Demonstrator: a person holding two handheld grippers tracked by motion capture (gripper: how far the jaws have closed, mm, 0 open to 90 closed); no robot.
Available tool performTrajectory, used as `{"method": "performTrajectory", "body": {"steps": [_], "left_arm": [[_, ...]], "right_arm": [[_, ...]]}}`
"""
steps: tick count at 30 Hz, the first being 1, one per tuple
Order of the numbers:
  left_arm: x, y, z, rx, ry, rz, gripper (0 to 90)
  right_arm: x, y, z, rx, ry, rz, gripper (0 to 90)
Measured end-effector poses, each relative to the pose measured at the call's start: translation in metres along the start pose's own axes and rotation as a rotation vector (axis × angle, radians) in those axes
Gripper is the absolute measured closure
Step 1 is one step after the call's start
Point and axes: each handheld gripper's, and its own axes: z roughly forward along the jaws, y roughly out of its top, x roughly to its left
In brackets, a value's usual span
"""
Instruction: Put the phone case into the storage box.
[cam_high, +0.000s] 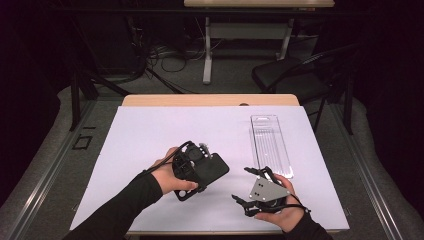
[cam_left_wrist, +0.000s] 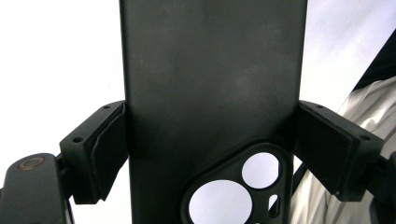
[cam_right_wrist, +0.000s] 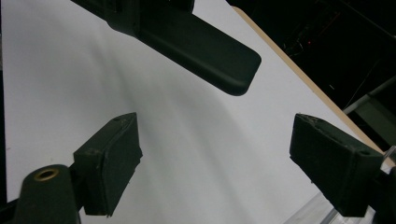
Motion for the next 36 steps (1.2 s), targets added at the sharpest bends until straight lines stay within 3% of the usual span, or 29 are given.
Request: {"method": "performTrajectory", "body": {"steps": [4, 6, 8, 9, 11, 12, 13, 14, 21, 29, 36], "left_arm": [[-0.001, 0.001, -0.001, 0.003, -0.006, 0.004, 14.6], [-0.001, 0.001, -0.001, 0.004, -0.007, 0.009, 14.6], [-0.002, 0.002, -0.001, 0.006, -0.012, 0.006, 14.6], [-0.002, 0.003, -0.001, 0.003, -0.012, 0.009, 14.6], [-0.003, 0.003, 0.0, 0.004, -0.019, 0.01, 14.6], [-0.003, 0.003, 0.0, 0.004, -0.019, 0.01, 14.6], [-0.004, 0.004, 0.0, 0.01, -0.018, 0.018, 14.6], [-0.004, 0.004, 0.0, 0.01, -0.018, 0.018, 14.6], [-0.006, 0.007, 0.003, 0.019, -0.027, 0.023, 14.6], [-0.009, 0.009, 0.005, 0.024, -0.032, 0.03, 14.6], [-0.008, 0.011, 0.006, 0.033, -0.033, 0.035, 14.6]], "right_arm": [[0.0, 0.004, 0.002, 0.016, -0.01, -0.048, 15.8], [0.001, 0.007, 0.005, 0.023, -0.026, -0.119, 16.1], [0.002, 0.008, 0.006, 0.025, -0.031, -0.143, 16.2], [0.004, 0.01, 0.009, 0.033, -0.044, -0.19, 16.6], [0.006, 0.011, 0.011, 0.048, -0.047, -0.233, 18.4], [0.006, 0.011, 0.011, 0.048, -0.047, -0.233, 18.4], [0.009, 0.012, 0.014, 0.055, -0.053, -0.284, 19.2], [0.009, 0.012, 0.014, 0.055, -0.053, -0.284, 19.2], [0.019, 0.011, 0.021, 0.076, -0.113, -0.531, 21.7], [0.024, 0.009, 0.026, 0.085, -0.138, -0.649, 25.6], [0.025, 0.009, 0.028, 0.08, -0.147, -0.7, 26.6]]}}
